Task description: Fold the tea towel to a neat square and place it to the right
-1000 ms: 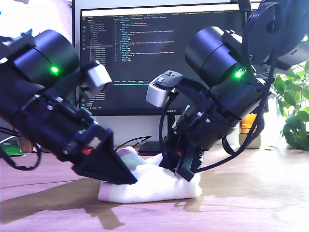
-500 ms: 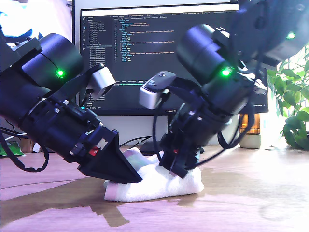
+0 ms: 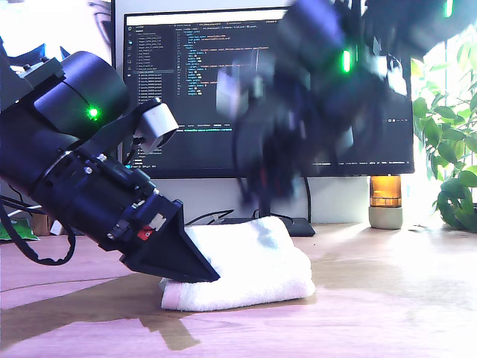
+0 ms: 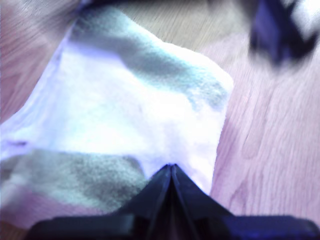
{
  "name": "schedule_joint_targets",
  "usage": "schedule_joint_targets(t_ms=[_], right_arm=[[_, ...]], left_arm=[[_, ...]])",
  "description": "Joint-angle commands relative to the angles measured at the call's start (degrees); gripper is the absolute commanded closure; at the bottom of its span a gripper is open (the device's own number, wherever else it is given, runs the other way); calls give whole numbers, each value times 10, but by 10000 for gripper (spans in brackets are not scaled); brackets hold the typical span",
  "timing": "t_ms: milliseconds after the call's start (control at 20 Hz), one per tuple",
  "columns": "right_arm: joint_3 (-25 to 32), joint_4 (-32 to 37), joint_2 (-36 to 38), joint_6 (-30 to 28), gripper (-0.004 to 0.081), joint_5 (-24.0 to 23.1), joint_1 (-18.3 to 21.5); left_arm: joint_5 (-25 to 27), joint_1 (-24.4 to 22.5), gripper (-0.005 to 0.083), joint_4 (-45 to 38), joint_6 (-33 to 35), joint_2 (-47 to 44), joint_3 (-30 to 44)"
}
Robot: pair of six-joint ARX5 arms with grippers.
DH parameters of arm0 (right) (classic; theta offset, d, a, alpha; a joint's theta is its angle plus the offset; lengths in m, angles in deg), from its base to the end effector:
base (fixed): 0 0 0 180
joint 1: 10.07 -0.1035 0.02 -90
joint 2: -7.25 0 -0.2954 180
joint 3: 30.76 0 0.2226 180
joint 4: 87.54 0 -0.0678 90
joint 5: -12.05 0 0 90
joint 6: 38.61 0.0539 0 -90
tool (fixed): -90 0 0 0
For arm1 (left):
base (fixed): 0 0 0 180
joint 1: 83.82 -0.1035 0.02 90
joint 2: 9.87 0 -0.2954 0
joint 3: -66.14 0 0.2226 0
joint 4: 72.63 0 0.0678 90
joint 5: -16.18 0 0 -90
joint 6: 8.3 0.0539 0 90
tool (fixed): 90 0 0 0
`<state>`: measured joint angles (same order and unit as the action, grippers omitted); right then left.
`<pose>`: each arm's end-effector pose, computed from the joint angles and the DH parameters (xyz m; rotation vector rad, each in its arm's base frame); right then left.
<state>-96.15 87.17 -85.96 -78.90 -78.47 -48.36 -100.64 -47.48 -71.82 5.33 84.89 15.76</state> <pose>0.2635 0.2074 0.2281 -0.8547 0.3099 0.8177 0.2154 -0.1886 0.1600 0.2704 0.6983 -1.1368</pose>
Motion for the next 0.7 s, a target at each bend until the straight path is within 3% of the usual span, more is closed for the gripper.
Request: schedule_joint_targets(t_ms=[0,250,400,500,650], right_arm=[[-6,3,18,4,588,0,2],[-6,-87,46,4,623,9,2],[-6,-197,54,33,782,84,-2],[-6,-236,53,36,783,145,-2],[-6,-234,50,38,783,187,-2]], left_arm=[[16,4,797,36,-1,47,35],[16,4,797,36,-1,47,35],[16,4,797,35,-2,47,35],[16,4,797,34,-2,47,35],[15,4,797,31,-2,47,35]])
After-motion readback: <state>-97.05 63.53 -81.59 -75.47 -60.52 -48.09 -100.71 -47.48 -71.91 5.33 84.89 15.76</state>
